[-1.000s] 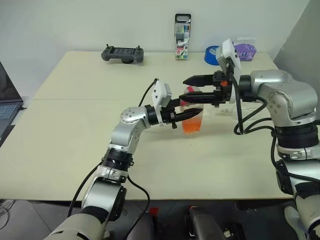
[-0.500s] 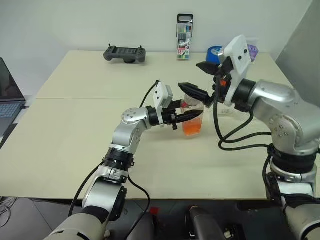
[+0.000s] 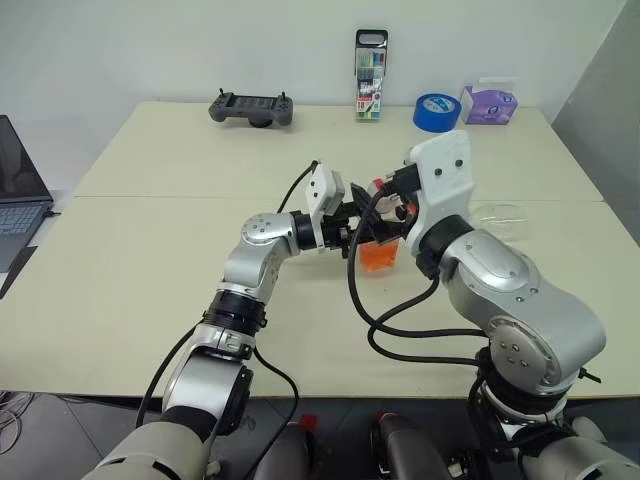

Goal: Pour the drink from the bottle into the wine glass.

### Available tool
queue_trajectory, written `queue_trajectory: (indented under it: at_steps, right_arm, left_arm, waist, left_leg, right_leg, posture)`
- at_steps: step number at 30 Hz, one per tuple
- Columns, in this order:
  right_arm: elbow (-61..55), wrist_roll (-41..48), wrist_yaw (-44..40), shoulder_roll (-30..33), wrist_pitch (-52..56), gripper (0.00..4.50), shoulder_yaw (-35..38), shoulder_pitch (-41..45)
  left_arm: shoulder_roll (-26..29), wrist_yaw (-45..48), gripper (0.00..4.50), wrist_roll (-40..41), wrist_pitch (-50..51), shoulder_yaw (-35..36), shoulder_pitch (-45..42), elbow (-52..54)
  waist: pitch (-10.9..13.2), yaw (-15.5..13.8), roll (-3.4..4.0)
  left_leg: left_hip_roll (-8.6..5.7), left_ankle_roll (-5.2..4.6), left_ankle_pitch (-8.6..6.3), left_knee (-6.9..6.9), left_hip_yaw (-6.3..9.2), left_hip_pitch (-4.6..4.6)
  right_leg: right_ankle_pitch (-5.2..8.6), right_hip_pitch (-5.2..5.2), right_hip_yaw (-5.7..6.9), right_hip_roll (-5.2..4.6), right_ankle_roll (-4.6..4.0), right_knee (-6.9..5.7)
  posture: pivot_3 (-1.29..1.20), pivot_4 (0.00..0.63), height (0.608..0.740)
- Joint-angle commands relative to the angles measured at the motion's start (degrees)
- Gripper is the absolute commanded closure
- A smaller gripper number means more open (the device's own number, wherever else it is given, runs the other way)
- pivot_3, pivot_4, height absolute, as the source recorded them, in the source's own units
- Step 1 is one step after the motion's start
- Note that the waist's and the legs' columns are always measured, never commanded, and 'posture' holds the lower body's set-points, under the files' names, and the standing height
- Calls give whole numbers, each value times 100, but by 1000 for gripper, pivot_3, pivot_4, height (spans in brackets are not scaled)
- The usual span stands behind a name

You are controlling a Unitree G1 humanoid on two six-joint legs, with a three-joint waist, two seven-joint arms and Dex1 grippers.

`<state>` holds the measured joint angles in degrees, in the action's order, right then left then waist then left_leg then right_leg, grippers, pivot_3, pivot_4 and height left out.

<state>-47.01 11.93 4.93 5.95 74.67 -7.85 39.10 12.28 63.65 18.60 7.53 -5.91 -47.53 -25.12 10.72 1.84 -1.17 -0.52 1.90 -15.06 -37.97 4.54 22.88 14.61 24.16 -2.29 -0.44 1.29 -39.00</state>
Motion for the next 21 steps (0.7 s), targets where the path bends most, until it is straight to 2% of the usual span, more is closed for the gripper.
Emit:
queue_trajectory:
  at_steps: [1, 7, 17, 21]
  right_arm:
    - [-26, -270, 145, -7, -295, 0, -115, -58]
    - [237, -451, 162, -191, -470, 0, -52, -147]
    - [707, -499, 221, -938, -780, 0, -80, -123]
    - [886, -687, 270, -918, -1009, 0, -132, -173]
  left_arm:
    - [-20, 70, 2667, 10, -170, 44, -206, 65]
    - [-24, 88, 2667, -26, -169, 70, -203, 69]
    - [3, 63, 2667, -36, -132, 67, -151, 127]
    - [16, 63, 2667, -34, -127, 71, -140, 143]
  waist:
    - [0, 1, 0]
    - [0, 5, 0]
    - [0, 8, 0]
    - [0, 7, 0]
  left_leg:
    - [1, 0, 0, 0, 0, 0]
    - [7, -1, 0, 2, 2, 0]
    - [8, -1, 0, 2, 3, -1]
    - [8, -1, 0, 2, 3, -1]
  right_leg:
    - [0, 0, 0, 2, 0, 0]
    - [0, 1, 2, 11, 0, -1]
    - [0, 1, 1, 14, 0, -1]
    - [0, 1, 2, 14, 0, -1]
  posture:
    - [0, 150, 740]
    - [0, 150, 740]
    - [0, 150, 740]
    - [0, 150, 740]
